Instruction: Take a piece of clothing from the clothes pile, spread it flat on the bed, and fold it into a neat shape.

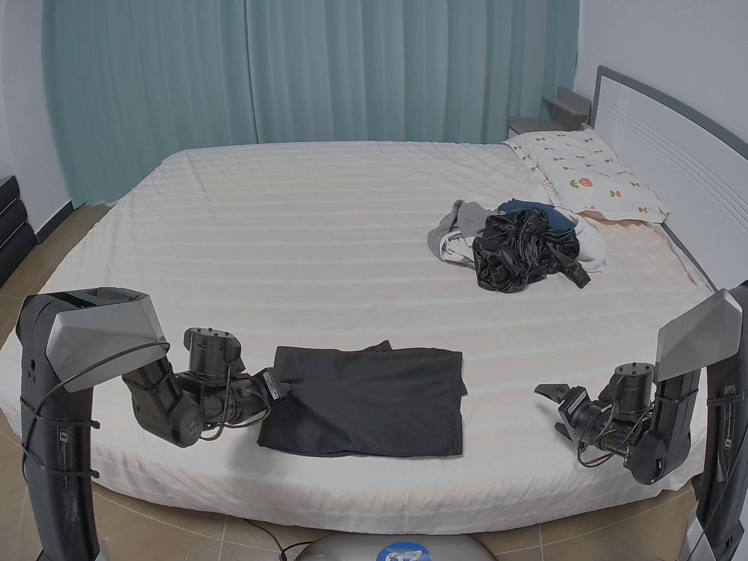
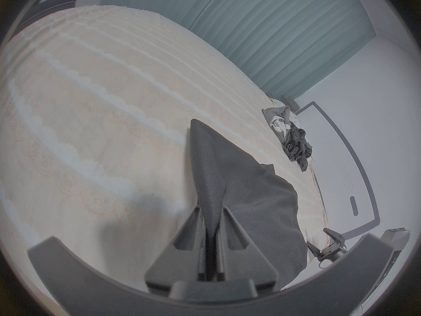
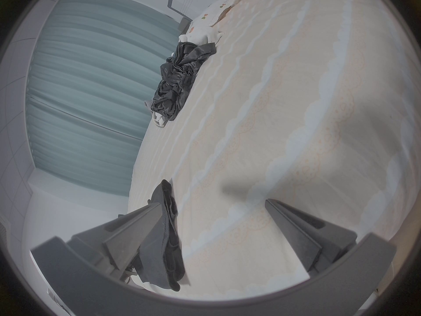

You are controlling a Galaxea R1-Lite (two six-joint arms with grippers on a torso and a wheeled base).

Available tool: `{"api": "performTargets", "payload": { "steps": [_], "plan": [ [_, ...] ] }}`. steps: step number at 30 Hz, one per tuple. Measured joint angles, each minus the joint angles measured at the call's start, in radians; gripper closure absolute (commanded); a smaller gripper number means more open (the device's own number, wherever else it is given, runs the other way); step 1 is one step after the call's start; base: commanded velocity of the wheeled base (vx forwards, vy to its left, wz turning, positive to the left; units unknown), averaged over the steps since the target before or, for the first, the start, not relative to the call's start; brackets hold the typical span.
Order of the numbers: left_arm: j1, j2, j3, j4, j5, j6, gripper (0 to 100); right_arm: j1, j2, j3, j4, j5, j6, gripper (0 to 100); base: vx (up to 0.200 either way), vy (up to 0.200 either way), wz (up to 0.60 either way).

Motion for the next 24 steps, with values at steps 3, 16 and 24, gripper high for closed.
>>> {"api": "performTargets", "payload": {
  "steps": [3, 16, 24],
  "plan": [
    [0.002, 0.000, 0.004, 0.000, 0.000, 0.000, 100, -0.001, 0.000, 0.000, 0.000, -0.001, 0.000, 0, 0.000, 0.200, 0.00],
    [0.014, -0.012, 0.034, 0.000, 0.020, 0.000, 100, 0.000, 0.000, -0.002, 0.000, -0.002, 0.000, 0, 0.000, 0.200, 0.00],
    [0.022, -0.024, 0.059, 0.001, 0.021, 0.000, 100, 0.000, 0.000, -0.001, 0.000, -0.002, -0.001, 0, 0.000, 0.200, 0.00]
  ]
}}
